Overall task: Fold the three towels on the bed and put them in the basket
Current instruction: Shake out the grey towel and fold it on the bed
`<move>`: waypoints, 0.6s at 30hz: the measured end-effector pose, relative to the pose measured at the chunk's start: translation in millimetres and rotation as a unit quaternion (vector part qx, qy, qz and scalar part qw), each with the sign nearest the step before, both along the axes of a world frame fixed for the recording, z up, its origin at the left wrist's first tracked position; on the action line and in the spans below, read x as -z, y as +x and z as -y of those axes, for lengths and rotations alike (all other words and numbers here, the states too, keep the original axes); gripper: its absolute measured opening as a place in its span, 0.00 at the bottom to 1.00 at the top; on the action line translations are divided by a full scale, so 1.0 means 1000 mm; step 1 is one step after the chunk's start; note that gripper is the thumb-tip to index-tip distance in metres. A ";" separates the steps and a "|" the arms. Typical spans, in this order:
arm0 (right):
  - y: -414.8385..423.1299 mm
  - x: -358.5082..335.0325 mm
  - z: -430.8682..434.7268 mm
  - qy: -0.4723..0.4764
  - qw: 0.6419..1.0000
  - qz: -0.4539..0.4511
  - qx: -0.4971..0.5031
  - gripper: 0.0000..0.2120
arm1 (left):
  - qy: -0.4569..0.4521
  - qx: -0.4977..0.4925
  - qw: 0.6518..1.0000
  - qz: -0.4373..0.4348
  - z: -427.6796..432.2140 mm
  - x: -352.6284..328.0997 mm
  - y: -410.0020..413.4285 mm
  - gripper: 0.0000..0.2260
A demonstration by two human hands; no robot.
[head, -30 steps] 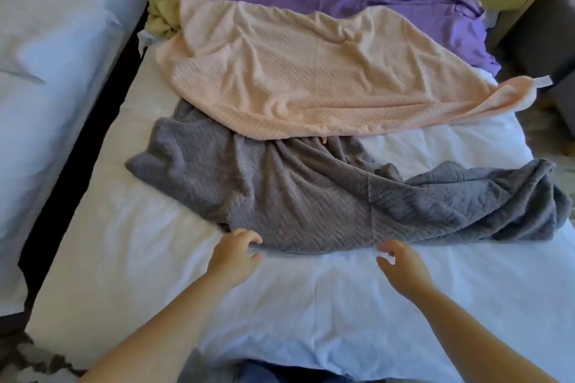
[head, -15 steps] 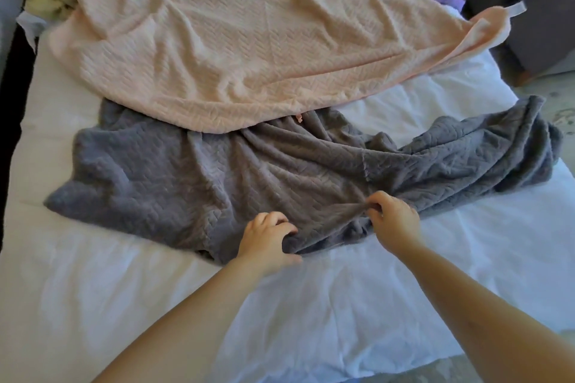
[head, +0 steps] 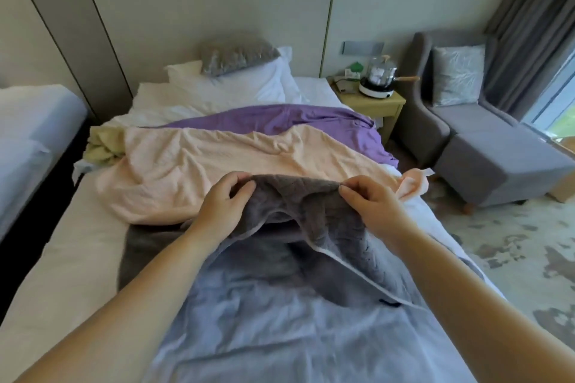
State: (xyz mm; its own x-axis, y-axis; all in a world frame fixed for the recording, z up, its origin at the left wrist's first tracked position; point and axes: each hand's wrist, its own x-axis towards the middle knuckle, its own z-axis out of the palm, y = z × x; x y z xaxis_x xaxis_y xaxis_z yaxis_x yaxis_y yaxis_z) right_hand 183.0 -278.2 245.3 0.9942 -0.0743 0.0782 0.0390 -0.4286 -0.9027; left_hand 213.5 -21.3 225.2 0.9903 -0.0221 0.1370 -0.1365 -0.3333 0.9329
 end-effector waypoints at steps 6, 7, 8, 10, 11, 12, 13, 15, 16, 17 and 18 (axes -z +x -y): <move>0.025 -0.079 -0.020 0.058 0.996 0.059 -0.014 0.08 | 0.080 -0.170 0.968 0.167 0.001 -0.072 -0.022 0.11; 0.029 -0.085 -0.023 0.061 0.996 0.057 -0.016 0.07 | 0.098 -0.169 0.971 0.140 0.007 -0.068 -0.030 0.09; 0.032 -0.089 -0.025 0.062 0.996 0.055 -0.018 0.07 | 0.096 -0.137 0.983 0.072 0.016 -0.061 -0.037 0.07; 0.036 -0.090 -0.030 0.062 0.997 0.049 -0.020 0.06 | 0.047 -0.035 0.992 -0.112 0.039 -0.048 -0.049 0.12; 0.037 -0.088 -0.031 0.061 0.997 0.043 -0.024 0.06 | 0.006 -0.005 0.983 -0.183 0.050 -0.044 -0.052 0.14; 0.038 -0.086 -0.032 0.061 0.997 0.038 -0.030 0.05 | -0.032 0.009 0.975 -0.218 0.060 -0.044 -0.053 0.14; 0.038 -0.082 -0.032 0.061 0.997 0.036 -0.036 0.05 | -0.067 0.016 0.972 -0.225 0.067 -0.044 -0.053 0.13; 0.039 -0.077 -0.031 0.062 0.997 0.033 -0.042 0.08 | -0.157 0.016 0.966 -0.205 0.074 -0.051 -0.051 0.11; 0.039 -0.075 -0.029 0.065 0.997 0.033 -0.039 0.09 | -0.202 0.012 0.961 -0.186 0.076 -0.056 -0.051 0.10; 0.040 -0.072 -0.027 0.067 0.997 0.035 -0.036 0.10 | -0.235 0.003 0.958 -0.164 0.077 -0.061 -0.051 0.08; 0.039 -0.070 -0.025 0.063 0.997 0.038 -0.031 0.09 | -0.236 -0.016 0.963 -0.132 0.076 -0.067 -0.051 0.07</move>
